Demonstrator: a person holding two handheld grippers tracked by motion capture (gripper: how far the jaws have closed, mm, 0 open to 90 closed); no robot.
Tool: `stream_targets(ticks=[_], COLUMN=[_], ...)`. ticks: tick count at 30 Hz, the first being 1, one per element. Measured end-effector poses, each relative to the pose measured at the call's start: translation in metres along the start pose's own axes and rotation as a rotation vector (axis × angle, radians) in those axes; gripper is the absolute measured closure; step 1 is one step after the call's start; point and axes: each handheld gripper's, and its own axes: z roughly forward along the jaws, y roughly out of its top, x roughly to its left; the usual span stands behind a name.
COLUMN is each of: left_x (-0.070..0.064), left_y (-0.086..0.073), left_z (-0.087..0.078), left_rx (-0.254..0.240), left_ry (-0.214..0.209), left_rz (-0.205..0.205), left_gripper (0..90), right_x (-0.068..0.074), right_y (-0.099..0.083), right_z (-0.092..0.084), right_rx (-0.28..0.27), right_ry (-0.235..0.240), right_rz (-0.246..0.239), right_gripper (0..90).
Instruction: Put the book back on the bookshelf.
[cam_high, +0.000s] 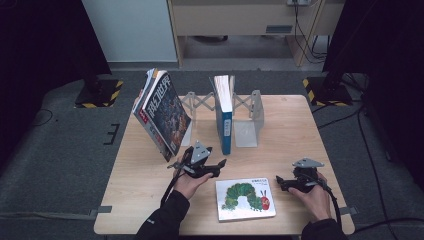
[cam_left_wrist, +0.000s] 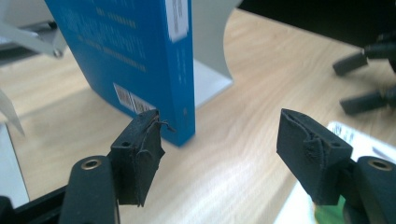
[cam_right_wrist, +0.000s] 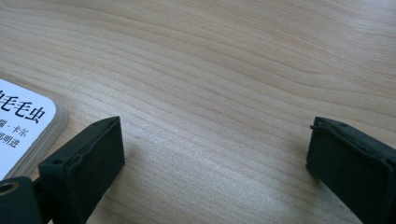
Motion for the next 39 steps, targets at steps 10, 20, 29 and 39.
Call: stream_targets(ticks=[10, 20, 29, 39], left_x=[-0.004, -0.01, -0.012, -0.018], left_y=[-0.035, -0.053, -0.065, -0.074], left_z=[-0.01, -0.015, -0.018, -0.013], left_rx=[0.094, 0.163, 0.22, 0.264], left_ry=[-0.046, -0.058, -0.04, -0.049], left_rz=[-0.019, -0.02, 0.003, 0.026], left_gripper=[28.1, 26.4, 25.3, 22.1], right_x=[0.001, 0.005, 0.019, 0.038], right_y=[0.0, 0.0, -0.002, -0.003], right_z=[-0.003, -0.016, -0.025, -0.028], right_rx=[-0.009, -0.02, -0.028, -0.023], right_ry=[0.001, 0.043, 0.107, 0.225], right_rz=[-0.001, 0.007, 0.029, 0.064], right_gripper=[14.2, 24.7, 32.8, 46.8])
